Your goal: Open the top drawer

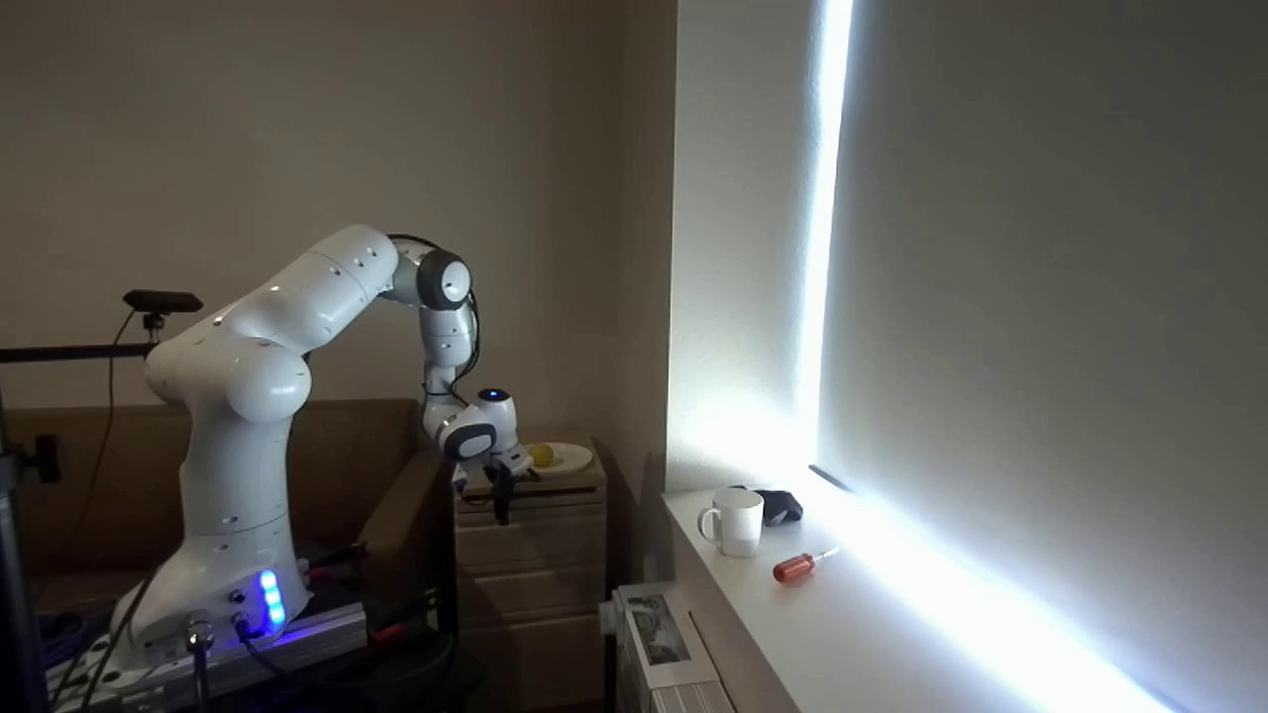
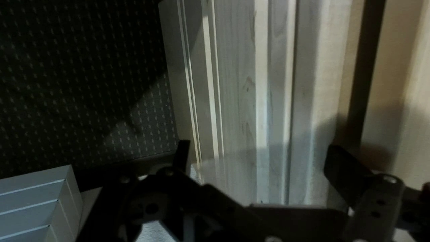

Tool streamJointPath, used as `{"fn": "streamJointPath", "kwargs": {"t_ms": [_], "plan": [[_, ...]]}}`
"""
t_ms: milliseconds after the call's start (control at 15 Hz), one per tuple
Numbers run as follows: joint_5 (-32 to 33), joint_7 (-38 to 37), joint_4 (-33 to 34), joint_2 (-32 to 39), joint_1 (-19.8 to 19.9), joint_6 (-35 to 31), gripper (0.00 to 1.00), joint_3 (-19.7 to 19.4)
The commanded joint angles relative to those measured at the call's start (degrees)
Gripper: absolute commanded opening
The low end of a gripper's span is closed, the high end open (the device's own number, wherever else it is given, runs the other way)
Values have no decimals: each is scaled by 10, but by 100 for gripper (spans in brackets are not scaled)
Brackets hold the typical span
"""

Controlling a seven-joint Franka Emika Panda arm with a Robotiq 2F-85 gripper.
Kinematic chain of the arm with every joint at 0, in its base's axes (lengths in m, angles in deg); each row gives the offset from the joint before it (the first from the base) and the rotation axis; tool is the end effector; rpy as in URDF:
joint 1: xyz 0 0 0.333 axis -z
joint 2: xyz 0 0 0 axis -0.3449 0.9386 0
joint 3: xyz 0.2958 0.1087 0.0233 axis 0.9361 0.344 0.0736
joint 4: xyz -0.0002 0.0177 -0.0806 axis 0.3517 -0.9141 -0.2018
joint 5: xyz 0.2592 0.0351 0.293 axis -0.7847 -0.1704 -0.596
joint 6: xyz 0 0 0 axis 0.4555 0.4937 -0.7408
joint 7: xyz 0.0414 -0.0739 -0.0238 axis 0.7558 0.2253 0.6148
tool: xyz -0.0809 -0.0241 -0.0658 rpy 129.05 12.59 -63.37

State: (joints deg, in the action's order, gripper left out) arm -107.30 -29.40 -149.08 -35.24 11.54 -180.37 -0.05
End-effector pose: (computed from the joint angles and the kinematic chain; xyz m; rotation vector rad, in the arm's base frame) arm 0.5530 0.1641 0.0417 -2.6333 1.0745 -0.2446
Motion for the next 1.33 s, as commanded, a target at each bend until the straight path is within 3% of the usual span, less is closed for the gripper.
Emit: {"fn": "streamJointPath", "kwargs": {"t_ms": [0, 267, 467, 600, 800, 1133, 1267], "plan": [[5, 29, 29, 43, 5, -23, 100, 26], [5, 48, 23, 48, -37, -31, 100, -25], [-9, 39, 11, 32, -34, 9, 100, -45], [-11, 36, 9, 22, -5, 63, 100, -41], [-18, 27, -2, 10, -2, 104, 100, -71], [-22, 8, -27, -1, -15, 124, 100, -103], [-18, -8, -40, 24, -16, 135, 100, -134]]}}
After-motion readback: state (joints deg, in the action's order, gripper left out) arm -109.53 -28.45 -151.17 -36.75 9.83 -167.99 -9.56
